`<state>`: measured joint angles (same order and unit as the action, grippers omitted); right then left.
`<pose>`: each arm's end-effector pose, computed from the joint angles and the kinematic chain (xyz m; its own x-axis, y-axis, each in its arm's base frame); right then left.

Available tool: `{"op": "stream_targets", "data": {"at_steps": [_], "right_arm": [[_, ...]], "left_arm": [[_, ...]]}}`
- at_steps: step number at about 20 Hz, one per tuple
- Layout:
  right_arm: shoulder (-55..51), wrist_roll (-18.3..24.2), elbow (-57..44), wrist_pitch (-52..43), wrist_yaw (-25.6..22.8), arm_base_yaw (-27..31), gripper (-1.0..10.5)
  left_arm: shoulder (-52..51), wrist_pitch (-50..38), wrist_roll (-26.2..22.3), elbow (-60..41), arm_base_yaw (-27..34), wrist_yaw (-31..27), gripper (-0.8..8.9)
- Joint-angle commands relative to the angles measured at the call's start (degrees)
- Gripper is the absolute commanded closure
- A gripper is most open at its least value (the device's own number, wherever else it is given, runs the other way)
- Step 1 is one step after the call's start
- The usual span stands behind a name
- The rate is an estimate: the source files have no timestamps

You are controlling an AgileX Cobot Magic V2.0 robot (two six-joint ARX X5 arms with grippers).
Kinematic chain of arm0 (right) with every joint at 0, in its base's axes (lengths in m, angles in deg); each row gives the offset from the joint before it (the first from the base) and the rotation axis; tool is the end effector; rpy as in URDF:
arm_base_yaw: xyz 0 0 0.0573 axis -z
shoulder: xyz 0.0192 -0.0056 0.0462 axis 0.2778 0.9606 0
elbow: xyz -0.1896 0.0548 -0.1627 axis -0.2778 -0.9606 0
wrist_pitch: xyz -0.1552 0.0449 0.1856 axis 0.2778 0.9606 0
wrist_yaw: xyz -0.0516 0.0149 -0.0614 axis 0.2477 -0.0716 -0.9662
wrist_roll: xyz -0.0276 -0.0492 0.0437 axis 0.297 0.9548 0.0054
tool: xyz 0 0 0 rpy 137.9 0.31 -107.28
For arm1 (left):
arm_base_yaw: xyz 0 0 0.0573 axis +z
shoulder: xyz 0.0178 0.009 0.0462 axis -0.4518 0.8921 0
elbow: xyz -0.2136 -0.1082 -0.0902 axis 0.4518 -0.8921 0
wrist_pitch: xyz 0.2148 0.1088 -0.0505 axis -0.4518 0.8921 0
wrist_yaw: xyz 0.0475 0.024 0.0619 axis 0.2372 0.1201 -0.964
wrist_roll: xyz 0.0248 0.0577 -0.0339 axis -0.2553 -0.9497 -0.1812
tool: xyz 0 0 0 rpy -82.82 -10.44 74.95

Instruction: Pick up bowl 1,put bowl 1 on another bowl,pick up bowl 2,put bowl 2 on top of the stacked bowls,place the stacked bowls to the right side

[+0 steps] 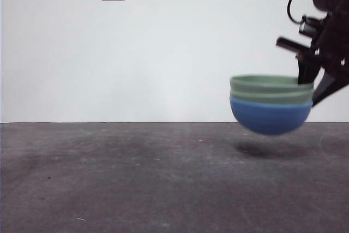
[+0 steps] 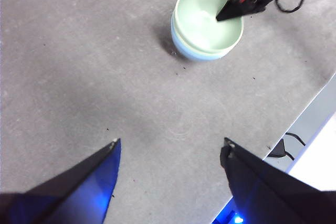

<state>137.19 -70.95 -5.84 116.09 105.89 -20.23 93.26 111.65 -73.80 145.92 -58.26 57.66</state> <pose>0.3452 0.0408 0.1976 0.3943 0.3227 -0.8604 0.0256 0.9321 0.3613 0.1808 -0.1222 0.4245 0.5119 -0.5282 -0.6775 0.6500 0.7538 -0.0966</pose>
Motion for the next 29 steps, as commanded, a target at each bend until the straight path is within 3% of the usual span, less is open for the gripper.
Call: {"op": "stream_targets", "data": {"at_steps": [1,14,16,19,23,29], "right_arm": [[2.6,1.4,-0.2,-0.2,-0.2,-0.1,9.6],[7.5,4.6,-0.2,2.4,-3.6,1.5,9.6],[7.5,4.6,-0.2,2.2,-3.6,1.5,8.8],[7.4,4.6,-0.2,2.0,-3.5,1.5,6.7],[6.7,4.8,-0.2,1.2,-3.5,1.5,5.9],[2.2,5.0,-0.2,1.0,-0.1,1.5,5.9]], "left_arm": [[-0.1,-0.1,-0.6,-0.2,0.0,0.0,4.9],[-0.1,0.1,-0.6,-0.2,0.0,0.0,4.9],[-0.1,0.1,-0.6,-0.2,0.0,-0.1,4.9],[-0.1,0.1,-0.6,-0.2,0.0,-0.1,4.9],[-0.1,0.1,-0.6,-0.2,0.0,-0.1,4.9],[-0.1,-0.2,-0.7,-0.2,0.0,-0.1,4.9]]}}
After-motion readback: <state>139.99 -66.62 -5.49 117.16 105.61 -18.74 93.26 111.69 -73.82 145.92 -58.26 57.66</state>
